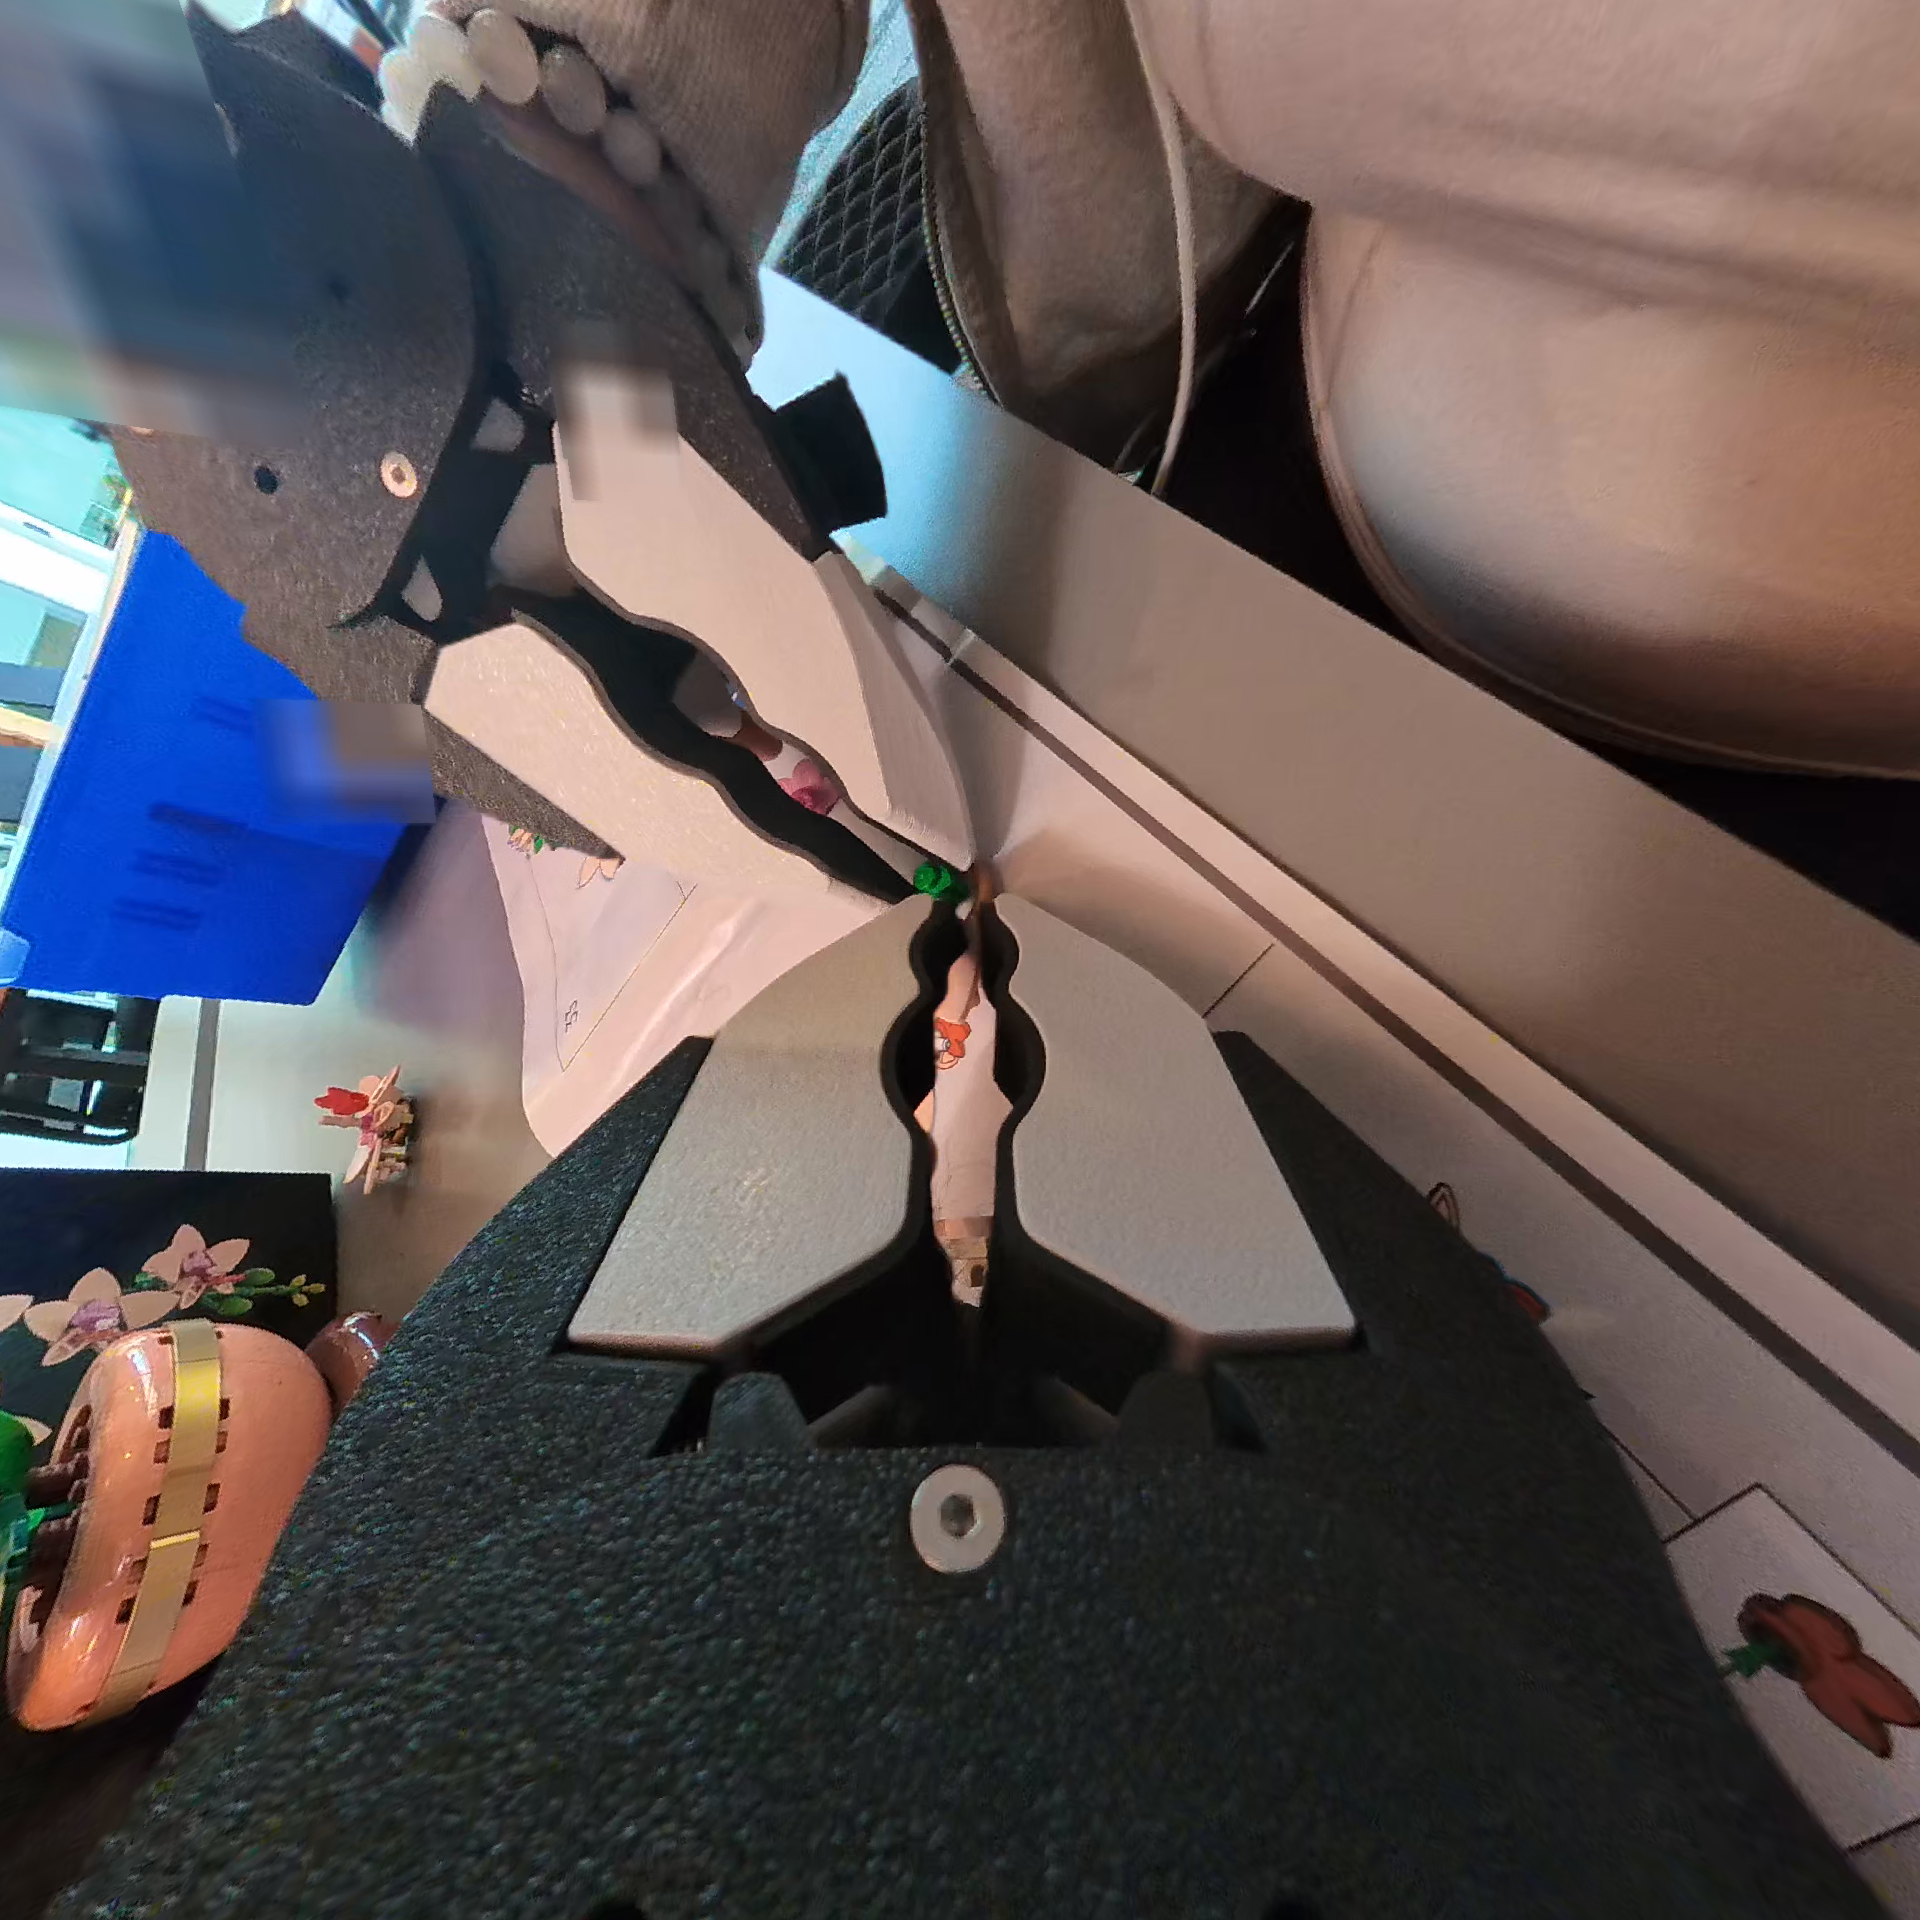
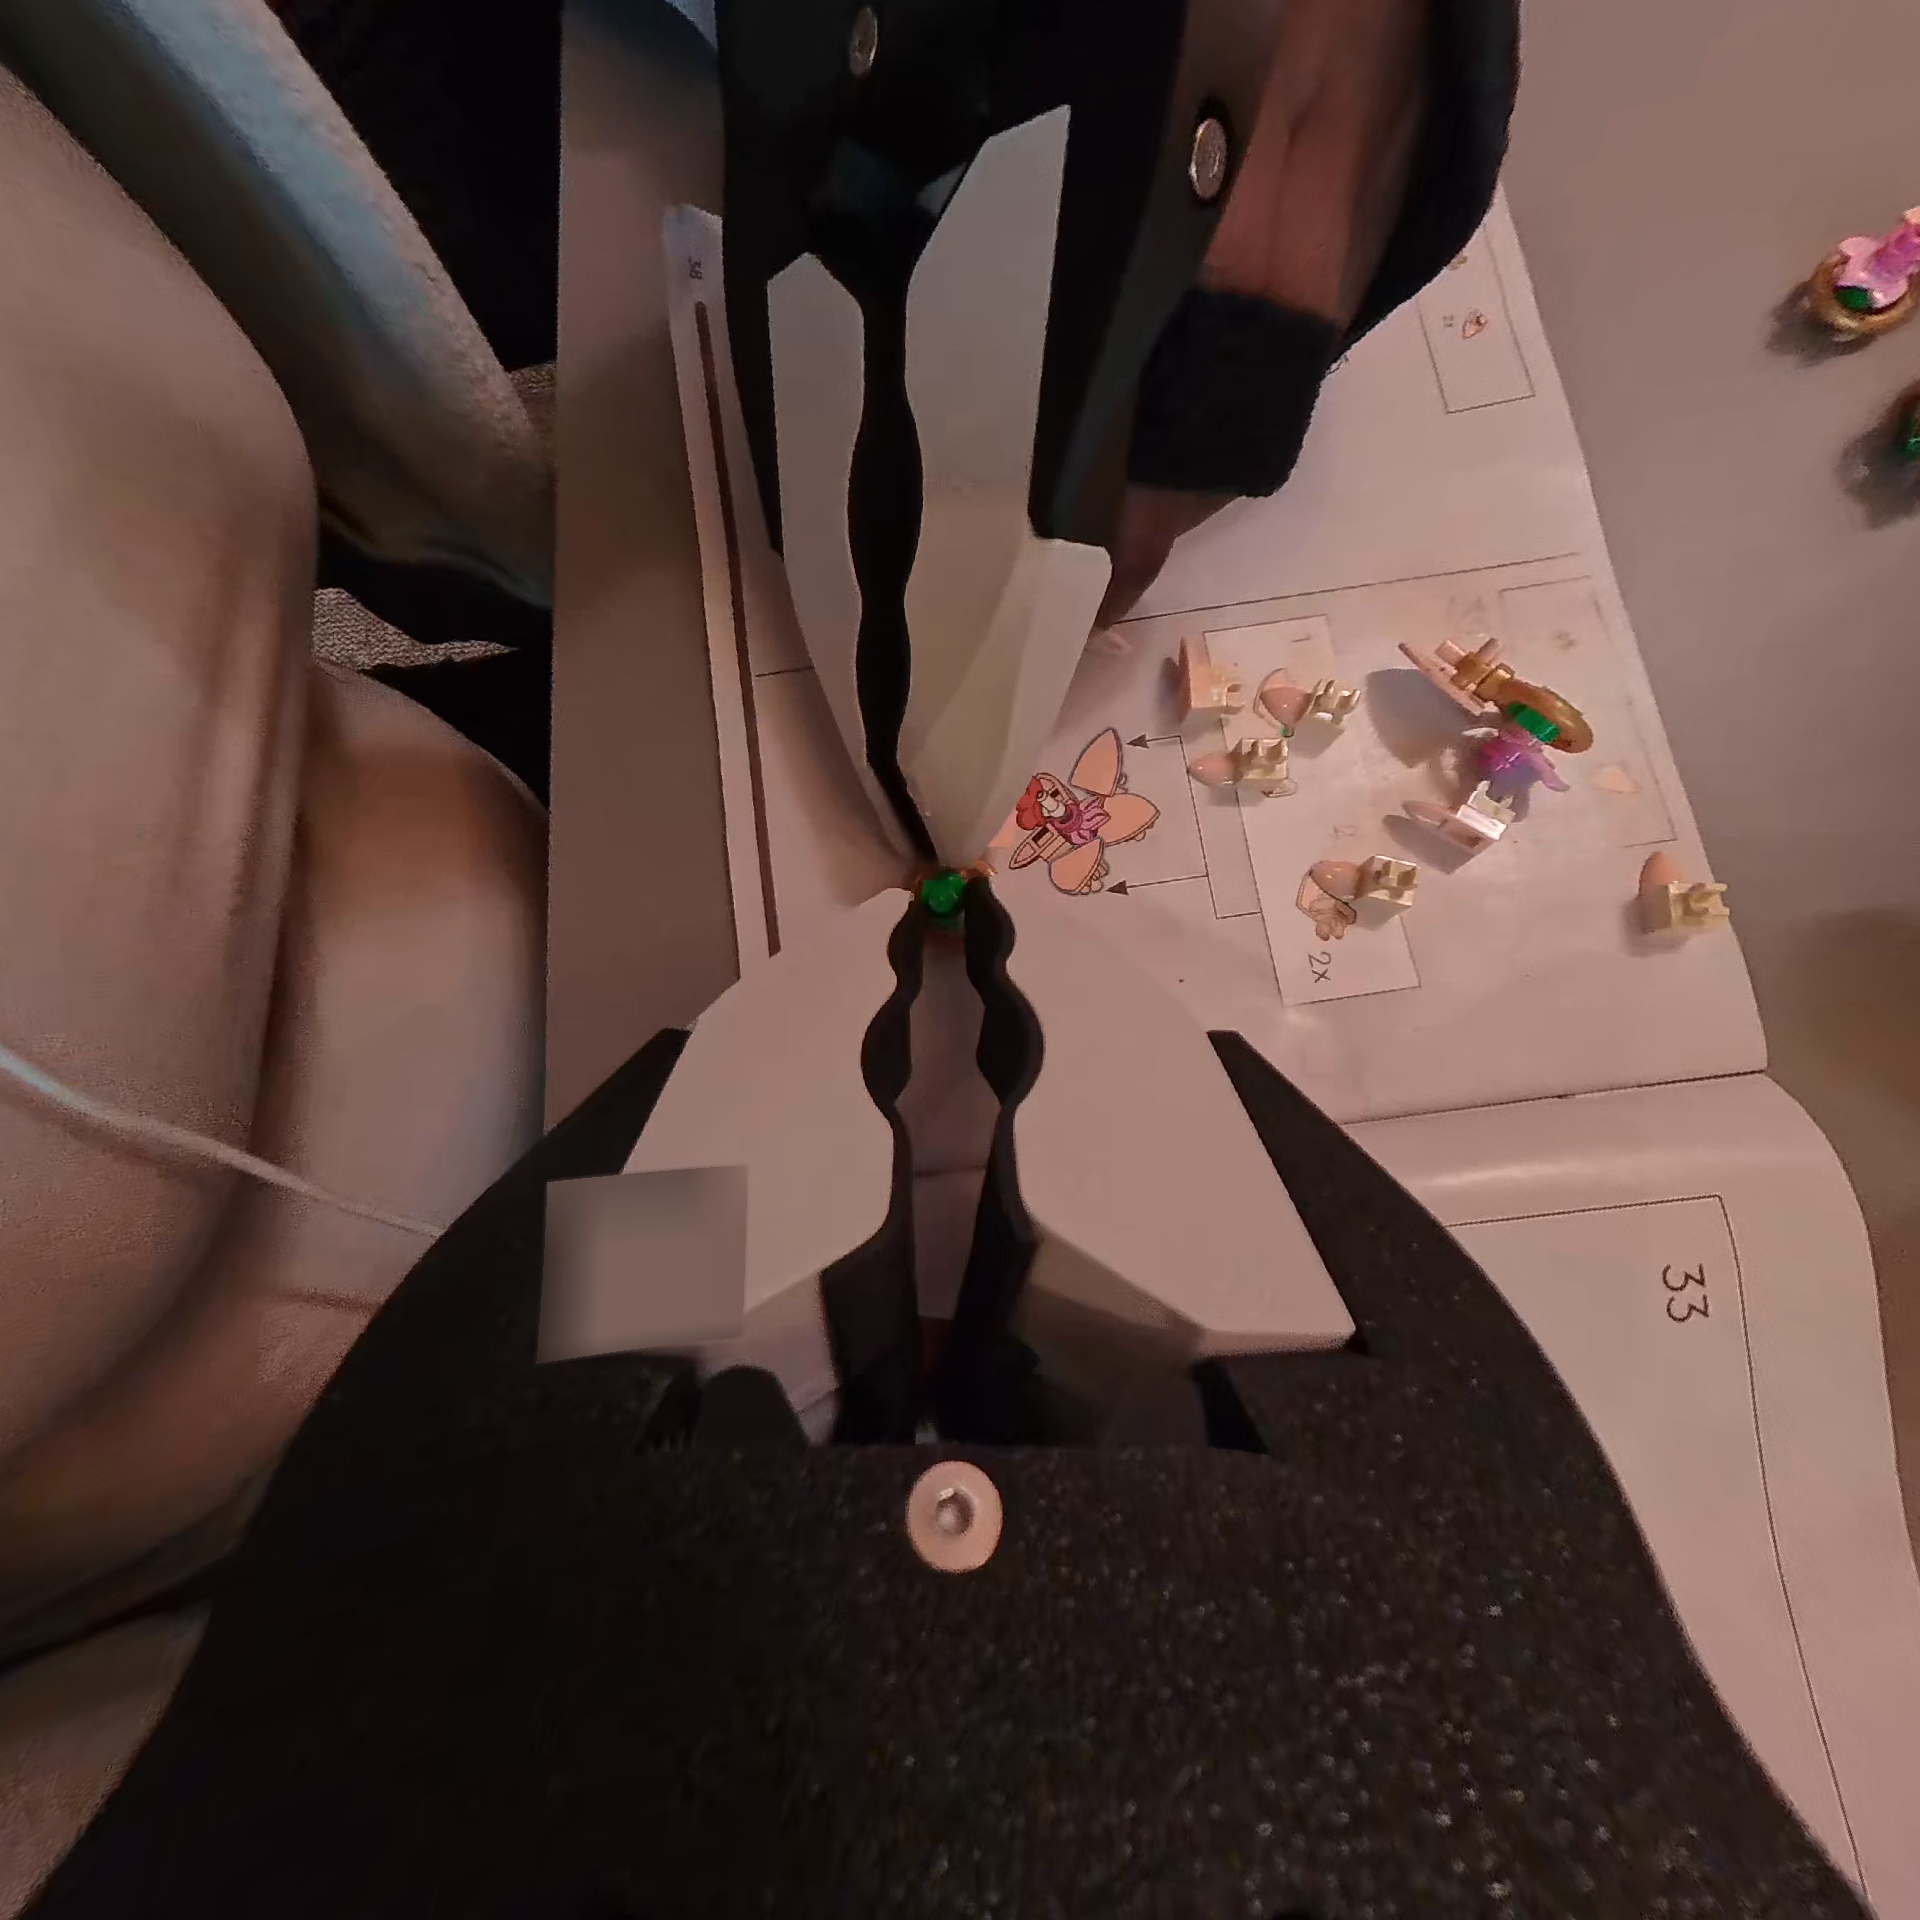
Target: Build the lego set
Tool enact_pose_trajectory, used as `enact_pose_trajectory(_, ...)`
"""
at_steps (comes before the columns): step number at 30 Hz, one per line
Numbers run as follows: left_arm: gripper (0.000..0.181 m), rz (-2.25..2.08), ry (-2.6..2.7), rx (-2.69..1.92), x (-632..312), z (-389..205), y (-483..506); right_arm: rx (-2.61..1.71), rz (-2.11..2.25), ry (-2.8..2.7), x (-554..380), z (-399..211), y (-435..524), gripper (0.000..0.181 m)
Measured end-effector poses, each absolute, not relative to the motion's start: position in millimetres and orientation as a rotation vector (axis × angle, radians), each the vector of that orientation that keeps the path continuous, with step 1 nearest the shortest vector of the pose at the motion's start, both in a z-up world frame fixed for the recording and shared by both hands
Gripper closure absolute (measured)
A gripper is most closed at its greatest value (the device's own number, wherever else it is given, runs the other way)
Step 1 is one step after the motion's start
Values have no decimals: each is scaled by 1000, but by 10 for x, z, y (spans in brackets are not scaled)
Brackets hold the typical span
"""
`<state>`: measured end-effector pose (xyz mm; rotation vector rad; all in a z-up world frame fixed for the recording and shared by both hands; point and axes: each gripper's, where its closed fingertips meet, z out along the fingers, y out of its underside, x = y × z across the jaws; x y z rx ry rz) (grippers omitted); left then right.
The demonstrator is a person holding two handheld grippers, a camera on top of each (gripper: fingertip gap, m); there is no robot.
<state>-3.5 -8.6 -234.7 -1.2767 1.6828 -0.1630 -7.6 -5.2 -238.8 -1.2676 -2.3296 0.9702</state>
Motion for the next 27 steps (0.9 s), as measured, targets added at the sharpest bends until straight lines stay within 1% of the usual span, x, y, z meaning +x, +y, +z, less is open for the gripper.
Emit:
enact_pose_trajectory(6,164,-188,1634,-1337,-53,-2315,-29,-1288,987,-2353,-69,-2399,-50,174)
enact_pose_trajectory(10,161,-242,1604,-1434,-108,-2319,-19,-1345,1007,-2339,-68,-2399,-45,174)
enact_pose_trajectory(15,166,-297,1578,-1545,-141,-2347,-19,-1419,994,-2300,-80,-2396,-16,174)
enact_pose_trajectory(21,169,-279,1577,-1542,-141,-2353,-14,-1553,889,-2290,-100,-2400,17,174)
enact_pose_trajectory(27,169,-263,1579,-1530,-140,-2353,-16,-1543,793,-2372,-61,-2402,-10,173)
